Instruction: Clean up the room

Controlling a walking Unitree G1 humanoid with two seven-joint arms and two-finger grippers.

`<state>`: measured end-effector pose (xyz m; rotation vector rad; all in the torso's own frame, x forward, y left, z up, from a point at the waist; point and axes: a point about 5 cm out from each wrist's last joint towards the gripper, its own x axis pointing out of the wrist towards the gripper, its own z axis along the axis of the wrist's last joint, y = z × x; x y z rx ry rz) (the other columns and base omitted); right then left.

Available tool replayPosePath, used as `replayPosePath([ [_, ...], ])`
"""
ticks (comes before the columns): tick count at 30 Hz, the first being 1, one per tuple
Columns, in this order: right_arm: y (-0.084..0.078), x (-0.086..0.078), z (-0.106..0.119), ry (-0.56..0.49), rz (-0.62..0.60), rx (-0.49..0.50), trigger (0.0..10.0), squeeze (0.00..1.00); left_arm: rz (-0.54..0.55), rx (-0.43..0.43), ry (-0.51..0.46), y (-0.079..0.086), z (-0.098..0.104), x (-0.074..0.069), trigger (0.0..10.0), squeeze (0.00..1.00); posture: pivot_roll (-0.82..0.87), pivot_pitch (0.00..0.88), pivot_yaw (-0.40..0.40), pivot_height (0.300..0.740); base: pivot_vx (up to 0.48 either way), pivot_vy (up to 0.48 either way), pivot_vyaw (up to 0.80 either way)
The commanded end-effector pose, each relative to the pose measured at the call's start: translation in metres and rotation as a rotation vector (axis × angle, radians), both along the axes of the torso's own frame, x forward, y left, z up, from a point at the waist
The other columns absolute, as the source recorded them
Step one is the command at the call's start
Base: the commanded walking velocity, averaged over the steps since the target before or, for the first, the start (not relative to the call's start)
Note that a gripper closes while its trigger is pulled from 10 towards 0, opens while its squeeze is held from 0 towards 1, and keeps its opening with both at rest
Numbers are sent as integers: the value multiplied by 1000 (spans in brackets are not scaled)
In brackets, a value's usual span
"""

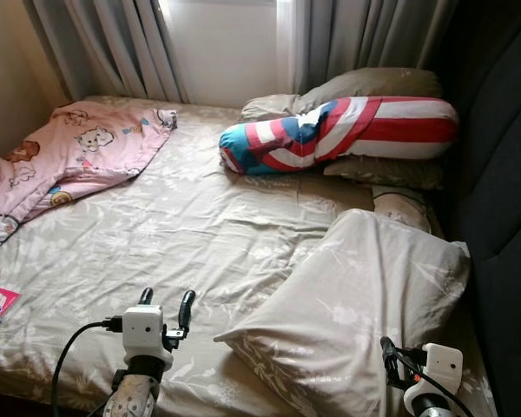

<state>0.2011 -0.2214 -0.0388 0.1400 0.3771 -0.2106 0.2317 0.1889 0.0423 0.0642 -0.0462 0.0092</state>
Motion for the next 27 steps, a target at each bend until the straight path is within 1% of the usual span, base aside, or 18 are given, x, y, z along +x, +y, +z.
replayPosePath([
  [1,2,-4,-4,26,-3,9,10000,0,-1,4,49,1,-6,3,10000,0,-99,0,-8,740,0,0,0],
  [2,3,-3,-5,30,-2,11,10000,0,9,-4,72,3,-10,4,10000,0,-99,0,-7,740,0,0,0],
  [3,4,-1,-5,36,-5,17,10000,0,37,-37,118,6,-14,6,10000,0,-98,0,-5,740,0,0,0],
  [4,4,2,-6,50,-18,30,10000,0,56,-51,180,9,-22,9,10000,0,-95,0,-3,740,0,0,0],
  [6,4,4,-6,63,-25,31,10000,0,55,-57,216,11,-28,10,10000,0,-93,0,0,740,0,0,0],
  [7,4,4,-6,63,-25,31,10000,0,55,-57,216,11,-28,10,10000,0,-93,0,0,740,0,0,0],
  [10,2,9,-7,85,-60,44,10000,0,38,-33,283,13,-38,12,10000,0,-81,0,12,740,0,0,0],
  [12,-3,11,-7,111,-126,66,10000,0,36,-17,326,17,-43,12,10000,0,-76,6,23,740,0,0,0],
  [13,-4,12,-8,123,-159,89,10000,0,48,-24,338,21,-45,12,10000,0,-74,23,33,740,0,0,0],
  [15,-4,11,-10,139,-170,86,10000,0,55,-30,342,22,-45,12,10000,0,-71,36,37,740,0,0,0],
  [16,-7,8,-13,186,-219,92,10000,0,48,-21,347,24,-45,11,10000,0,-57,51,47,740,0,0,0],
  [17,-9,5,-16,202,-276,131,10000,0,42,-14,343,26,-44,10,10000,0,-49,68,57,740,0,0,0],
  [19,-9,4,-17,205,-301,162,10000,0,42,-11,339,28,-44,7,10000,0,-46,80,69,740,0,0,0],
  [20,-9,4,-17,205,-301,162,10000,0,42,-11,339,28,-44,7,10000,0,-46,80,69,740,0,0,0],
  [21,-8,3,-18,215,-298,176,10000,1000,39,-2,341,31,-43,5,10000,0,-39,93,77,740,0,0,0],
  [24,-3,6,-20,241,-263,189,10000,1000,34,12,349,35,-46,2,10000,0,-31,107,86,740,0,0,0],
  [27,-1,8,-19,229,-262,212,10000,1000,34,15,349,37,-45,1,10000,0,-28,112,89,740,0,0,0],
])
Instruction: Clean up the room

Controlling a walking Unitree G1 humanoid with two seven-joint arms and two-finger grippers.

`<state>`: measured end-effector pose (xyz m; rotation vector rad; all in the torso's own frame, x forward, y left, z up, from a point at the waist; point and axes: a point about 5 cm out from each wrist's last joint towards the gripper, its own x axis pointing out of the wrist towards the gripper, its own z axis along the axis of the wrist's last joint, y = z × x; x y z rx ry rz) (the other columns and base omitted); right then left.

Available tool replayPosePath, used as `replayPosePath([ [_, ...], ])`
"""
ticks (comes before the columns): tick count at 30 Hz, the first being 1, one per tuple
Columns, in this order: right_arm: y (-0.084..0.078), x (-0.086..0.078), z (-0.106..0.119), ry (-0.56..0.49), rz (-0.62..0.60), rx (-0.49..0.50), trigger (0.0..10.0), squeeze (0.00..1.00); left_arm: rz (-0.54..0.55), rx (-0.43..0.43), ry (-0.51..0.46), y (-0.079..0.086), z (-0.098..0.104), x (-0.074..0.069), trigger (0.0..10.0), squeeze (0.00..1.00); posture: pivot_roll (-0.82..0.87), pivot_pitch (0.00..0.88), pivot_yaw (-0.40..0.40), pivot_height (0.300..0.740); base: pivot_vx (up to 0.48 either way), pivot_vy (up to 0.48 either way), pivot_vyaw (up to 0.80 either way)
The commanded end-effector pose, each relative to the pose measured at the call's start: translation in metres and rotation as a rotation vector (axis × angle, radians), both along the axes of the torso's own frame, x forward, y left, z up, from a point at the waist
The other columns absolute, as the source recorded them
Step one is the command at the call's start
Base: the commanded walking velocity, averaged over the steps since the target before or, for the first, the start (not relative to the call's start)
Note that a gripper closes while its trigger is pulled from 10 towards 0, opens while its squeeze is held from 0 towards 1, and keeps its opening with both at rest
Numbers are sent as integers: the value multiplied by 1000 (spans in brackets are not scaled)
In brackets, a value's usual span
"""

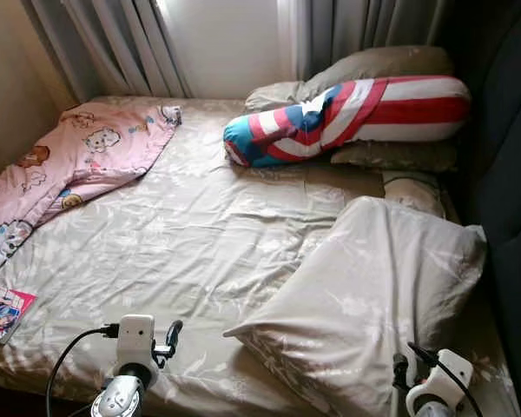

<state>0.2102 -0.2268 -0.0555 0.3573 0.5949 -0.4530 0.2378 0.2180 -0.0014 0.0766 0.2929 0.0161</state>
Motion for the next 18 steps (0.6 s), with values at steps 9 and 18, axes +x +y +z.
replayPosePath([
  [9,0,2,-2,51,-9,31,10000,0,-10,22,-38,12,10,-9,10000,0,10,158,107,740,0,0,0],
  [18,0,-8,-9,124,-14,26,10000,0,-25,40,-47,17,16,-15,10000,0,28,190,108,740,0,0,0],
])
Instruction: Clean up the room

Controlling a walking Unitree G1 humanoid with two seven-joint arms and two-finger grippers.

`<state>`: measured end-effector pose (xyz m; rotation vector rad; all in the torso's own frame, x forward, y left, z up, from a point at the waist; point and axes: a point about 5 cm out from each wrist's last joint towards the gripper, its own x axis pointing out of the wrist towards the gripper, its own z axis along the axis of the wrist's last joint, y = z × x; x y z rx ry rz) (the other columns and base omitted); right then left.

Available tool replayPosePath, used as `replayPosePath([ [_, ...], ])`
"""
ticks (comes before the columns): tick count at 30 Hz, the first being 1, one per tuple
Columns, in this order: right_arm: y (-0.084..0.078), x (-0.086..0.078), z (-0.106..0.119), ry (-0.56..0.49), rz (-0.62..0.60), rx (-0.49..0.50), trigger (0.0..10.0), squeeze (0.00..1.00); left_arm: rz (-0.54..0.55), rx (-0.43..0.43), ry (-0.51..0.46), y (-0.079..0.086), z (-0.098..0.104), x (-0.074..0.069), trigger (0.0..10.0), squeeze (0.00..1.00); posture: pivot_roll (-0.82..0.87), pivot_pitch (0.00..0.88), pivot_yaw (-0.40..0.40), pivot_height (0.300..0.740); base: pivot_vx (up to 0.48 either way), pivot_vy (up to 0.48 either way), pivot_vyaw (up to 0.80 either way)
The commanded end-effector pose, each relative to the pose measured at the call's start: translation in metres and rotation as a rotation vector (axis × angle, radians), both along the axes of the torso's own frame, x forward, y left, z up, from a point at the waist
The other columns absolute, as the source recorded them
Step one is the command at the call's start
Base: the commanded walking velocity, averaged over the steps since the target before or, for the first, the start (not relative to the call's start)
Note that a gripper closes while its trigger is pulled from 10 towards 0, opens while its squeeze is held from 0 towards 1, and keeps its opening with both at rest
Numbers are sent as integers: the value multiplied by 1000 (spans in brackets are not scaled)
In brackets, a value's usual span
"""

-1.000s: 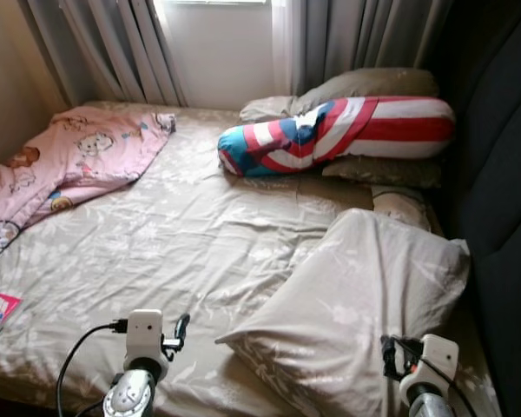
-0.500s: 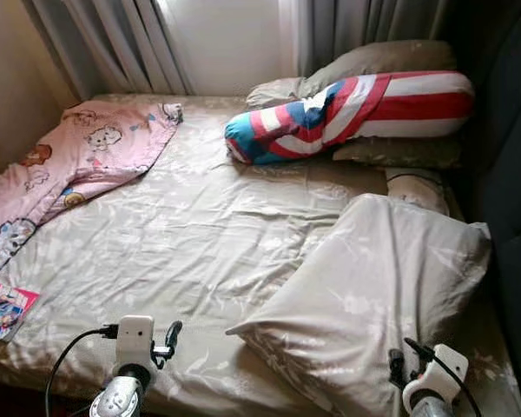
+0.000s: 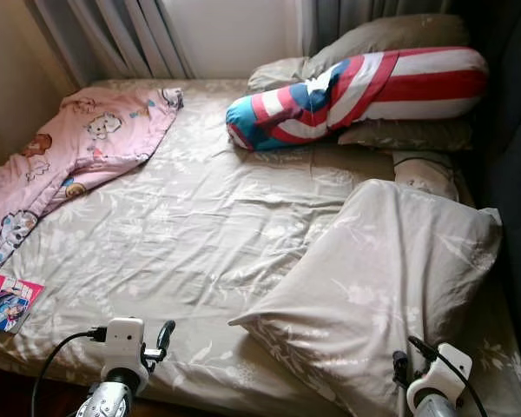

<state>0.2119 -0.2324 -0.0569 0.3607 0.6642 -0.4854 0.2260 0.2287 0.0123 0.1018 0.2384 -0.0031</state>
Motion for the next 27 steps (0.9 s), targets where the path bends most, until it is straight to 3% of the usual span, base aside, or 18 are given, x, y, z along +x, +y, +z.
replayPosePath([
  [1,5,-9,-8,52,9,15,10000,0,0,18,6,7,2,-4,10000,0,28,190,108,740,0,0,0],
  [5,12,-12,-10,36,8,71,10000,0,-4,30,-29,12,15,-7,10000,0,45,217,120,740,0,0,0],
  [17,17,-7,-9,9,31,112,10000,0,-34,46,-58,15,34,-15,10000,0,77,267,150,740,0,0,0],
  [27,33,-1,-9,-16,111,158,10000,0,-46,65,-98,18,61,-21,10000,0,137,319,174,740,0,0,0],
])
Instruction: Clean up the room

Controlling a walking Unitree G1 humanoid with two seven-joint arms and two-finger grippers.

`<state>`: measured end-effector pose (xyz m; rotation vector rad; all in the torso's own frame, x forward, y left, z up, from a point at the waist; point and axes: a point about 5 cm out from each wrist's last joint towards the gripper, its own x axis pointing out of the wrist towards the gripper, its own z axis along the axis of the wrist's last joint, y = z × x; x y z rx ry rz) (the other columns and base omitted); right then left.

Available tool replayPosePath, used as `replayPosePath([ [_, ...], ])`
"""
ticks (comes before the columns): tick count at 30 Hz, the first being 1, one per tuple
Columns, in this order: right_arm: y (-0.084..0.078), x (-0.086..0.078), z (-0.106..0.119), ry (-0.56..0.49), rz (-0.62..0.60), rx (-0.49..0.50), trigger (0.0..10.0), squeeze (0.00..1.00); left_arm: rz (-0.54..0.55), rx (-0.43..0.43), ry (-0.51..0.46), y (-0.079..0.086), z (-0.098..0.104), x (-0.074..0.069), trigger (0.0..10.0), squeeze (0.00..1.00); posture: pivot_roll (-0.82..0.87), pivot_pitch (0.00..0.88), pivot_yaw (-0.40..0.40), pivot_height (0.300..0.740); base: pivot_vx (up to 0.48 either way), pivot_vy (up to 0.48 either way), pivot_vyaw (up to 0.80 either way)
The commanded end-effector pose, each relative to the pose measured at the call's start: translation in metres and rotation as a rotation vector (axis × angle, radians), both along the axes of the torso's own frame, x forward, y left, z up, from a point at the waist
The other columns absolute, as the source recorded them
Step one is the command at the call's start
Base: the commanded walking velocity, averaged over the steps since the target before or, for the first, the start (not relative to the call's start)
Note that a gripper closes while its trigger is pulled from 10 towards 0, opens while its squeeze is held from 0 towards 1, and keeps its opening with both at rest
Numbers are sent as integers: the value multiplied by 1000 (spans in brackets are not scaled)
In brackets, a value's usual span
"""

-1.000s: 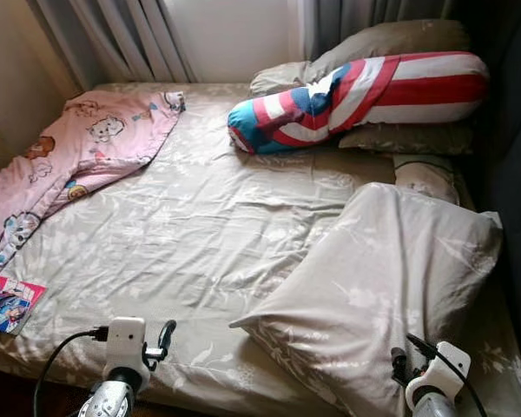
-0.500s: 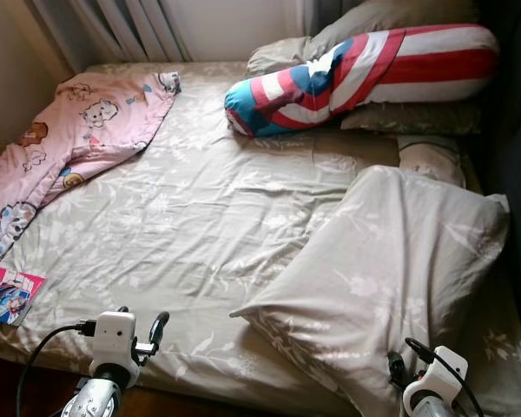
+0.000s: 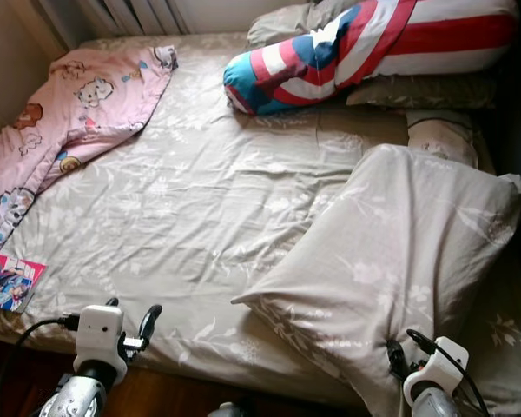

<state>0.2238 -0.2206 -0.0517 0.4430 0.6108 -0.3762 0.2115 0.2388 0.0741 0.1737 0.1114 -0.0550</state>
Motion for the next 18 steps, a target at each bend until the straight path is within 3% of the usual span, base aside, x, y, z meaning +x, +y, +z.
replayPosePath([
  [1,23,-12,-14,76,67,59,10000,0,22,2,25,8,2,-8,10000,0,143,321,178,740,0,0,0],
  [4,24,-11,-13,76,78,56,10000,0,24,2,25,8,5,-10,10000,0,145,328,183,740,0,0,0],
  [5,25,-11,-13,73,83,56,7216,0,23,3,26,7,5,-11,10000,0,149,331,183,740,0,0,0],
  [6,26,-10,-13,74,91,52,0,0,23,4,29,7,5,-12,10000,0,149,331,183,740,0,0,0],
  [18,35,-14,-16,86,131,59,0,0,24,-19,56,2,7,-14,10000,0,136,331,165,740,0,0,0],
])
